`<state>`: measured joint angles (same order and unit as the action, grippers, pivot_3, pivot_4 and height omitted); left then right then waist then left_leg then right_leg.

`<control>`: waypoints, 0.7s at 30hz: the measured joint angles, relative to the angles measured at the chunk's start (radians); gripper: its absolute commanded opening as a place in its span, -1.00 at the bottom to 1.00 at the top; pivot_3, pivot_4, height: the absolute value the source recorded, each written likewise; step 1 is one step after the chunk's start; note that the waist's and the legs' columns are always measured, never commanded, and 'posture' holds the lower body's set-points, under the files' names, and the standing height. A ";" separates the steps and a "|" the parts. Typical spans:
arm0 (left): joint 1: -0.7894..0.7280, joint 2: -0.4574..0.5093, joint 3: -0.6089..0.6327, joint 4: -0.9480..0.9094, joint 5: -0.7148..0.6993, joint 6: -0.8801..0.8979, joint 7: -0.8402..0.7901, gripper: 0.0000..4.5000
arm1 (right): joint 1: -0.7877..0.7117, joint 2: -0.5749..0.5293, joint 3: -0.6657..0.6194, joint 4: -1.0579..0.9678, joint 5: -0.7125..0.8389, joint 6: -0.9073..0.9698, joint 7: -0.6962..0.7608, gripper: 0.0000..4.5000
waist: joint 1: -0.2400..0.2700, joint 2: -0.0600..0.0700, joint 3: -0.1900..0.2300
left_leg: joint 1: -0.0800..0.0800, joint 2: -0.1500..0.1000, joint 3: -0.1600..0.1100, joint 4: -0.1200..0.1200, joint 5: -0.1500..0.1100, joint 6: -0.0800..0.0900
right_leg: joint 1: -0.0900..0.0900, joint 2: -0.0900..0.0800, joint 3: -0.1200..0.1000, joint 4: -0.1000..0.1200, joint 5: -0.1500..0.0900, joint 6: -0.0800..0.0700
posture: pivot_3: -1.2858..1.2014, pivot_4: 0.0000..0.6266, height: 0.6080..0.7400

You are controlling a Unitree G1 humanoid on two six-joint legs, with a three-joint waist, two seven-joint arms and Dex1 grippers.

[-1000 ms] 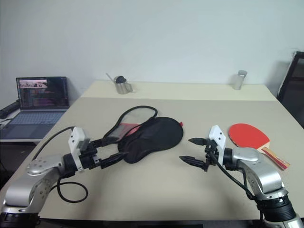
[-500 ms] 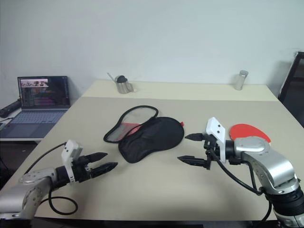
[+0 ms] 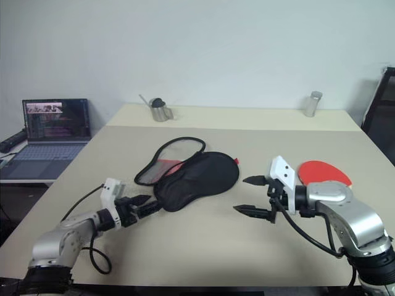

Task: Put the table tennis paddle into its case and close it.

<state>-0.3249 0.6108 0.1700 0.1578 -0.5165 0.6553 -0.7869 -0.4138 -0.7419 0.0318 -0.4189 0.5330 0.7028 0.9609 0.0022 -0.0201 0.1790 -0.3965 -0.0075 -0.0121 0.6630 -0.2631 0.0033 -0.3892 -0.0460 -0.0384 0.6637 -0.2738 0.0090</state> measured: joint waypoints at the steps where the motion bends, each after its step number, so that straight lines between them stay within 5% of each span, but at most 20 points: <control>1: -0.013 0.000 -0.011 0.008 0.010 0.004 0.001 1.00 | 0.001 0.000 0.000 0.000 0.000 0.000 -0.001 0.98 | 0.000 0.000 0.000 | 0.000 0.000 0.000 0.000 0.000 0.000 | 0.000 0.000 0.000 0.000 0.000 0.000 | 0.03 -0.52 1.00; 10: -0.118 -0.040 -0.052 0.077 0.059 0.052 0.037 0.92 | 0.002 0.001 0.000 -0.004 0.000 0.003 -0.019 0.99 | 0.012 0.001 0.000 | 0.001 0.000 -0.001 0.001 0.000 0.000 | 0.001 0.000 -0.001 0.001 0.000 0.000 | 0.03 -0.52 1.00; 21: -0.205 -0.111 -0.055 0.170 0.106 0.097 0.077 -0.68 | -0.011 0.004 -0.003 -0.034 0.033 0.051 -0.070 1.00 | 0.026 0.001 -0.001 | 0.000 -0.003 -0.002 0.002 0.000 0.000 | 0.002 -0.002 -0.002 0.001 0.000 0.001 | 0.03 -0.52 1.00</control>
<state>-0.5300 0.5003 0.1146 0.3281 -0.4105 0.7520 -0.7095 -0.4252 -0.7383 0.0290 -0.4532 0.5657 0.7533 0.8905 0.0284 -0.0194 0.1782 -0.3966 -0.0105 -0.0142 0.6646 -0.2628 0.0031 -0.3875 -0.0483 -0.0405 0.6645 -0.2735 0.0097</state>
